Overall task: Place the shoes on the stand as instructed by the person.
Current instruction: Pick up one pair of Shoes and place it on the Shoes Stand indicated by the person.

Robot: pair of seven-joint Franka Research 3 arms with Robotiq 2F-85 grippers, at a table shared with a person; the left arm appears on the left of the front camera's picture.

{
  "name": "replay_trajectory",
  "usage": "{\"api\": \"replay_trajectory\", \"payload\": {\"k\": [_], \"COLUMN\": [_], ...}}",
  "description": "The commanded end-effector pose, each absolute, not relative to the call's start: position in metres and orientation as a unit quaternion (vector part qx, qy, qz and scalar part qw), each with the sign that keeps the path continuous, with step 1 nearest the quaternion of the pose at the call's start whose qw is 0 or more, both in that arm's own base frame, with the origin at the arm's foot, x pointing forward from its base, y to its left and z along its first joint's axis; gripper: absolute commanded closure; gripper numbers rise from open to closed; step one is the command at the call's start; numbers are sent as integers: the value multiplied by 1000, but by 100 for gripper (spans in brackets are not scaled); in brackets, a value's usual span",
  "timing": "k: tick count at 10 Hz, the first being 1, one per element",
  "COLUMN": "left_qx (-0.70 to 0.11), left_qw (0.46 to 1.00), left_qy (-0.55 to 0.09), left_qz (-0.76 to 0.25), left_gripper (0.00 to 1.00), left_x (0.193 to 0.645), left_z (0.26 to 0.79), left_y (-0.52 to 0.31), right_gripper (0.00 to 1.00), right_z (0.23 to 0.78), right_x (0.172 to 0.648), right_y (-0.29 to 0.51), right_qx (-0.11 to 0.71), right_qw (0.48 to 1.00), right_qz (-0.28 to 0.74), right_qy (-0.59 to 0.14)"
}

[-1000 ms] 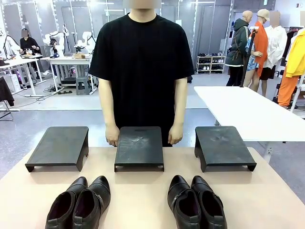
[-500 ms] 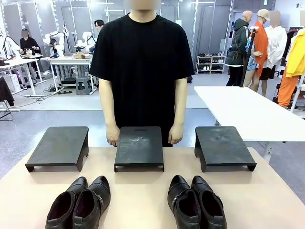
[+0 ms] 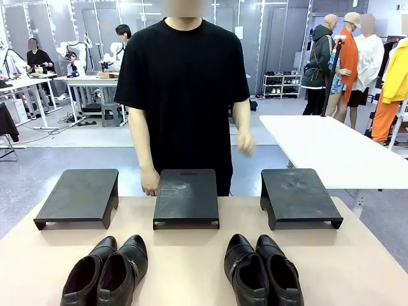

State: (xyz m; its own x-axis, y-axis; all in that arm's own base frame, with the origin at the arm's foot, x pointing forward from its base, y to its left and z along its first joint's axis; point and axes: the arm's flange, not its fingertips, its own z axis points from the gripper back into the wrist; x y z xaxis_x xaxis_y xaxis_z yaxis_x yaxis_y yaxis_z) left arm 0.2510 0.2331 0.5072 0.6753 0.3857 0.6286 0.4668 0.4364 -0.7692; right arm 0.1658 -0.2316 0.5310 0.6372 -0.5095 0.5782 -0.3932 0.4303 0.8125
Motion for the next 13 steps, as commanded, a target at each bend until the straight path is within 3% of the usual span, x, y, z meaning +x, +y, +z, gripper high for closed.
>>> {"api": "replay_trajectory", "payload": {"k": [1,13], "left_qx": [-531,-531], "left_qw": [744,744], "left_qy": [-403,-403], "left_qz": [-36,-36], "left_gripper": [0,0], "left_x": [251,251], "left_z": [509,509], "left_y": [235,235], "right_gripper": [0,0], "right_z": [532,532], "right_x": [167,167], "right_y": [-232,-232], "right_qx": [529,529], "right_qw": [729,729], "right_qz": [-30,-30], "right_qy": [-433,-433]}}
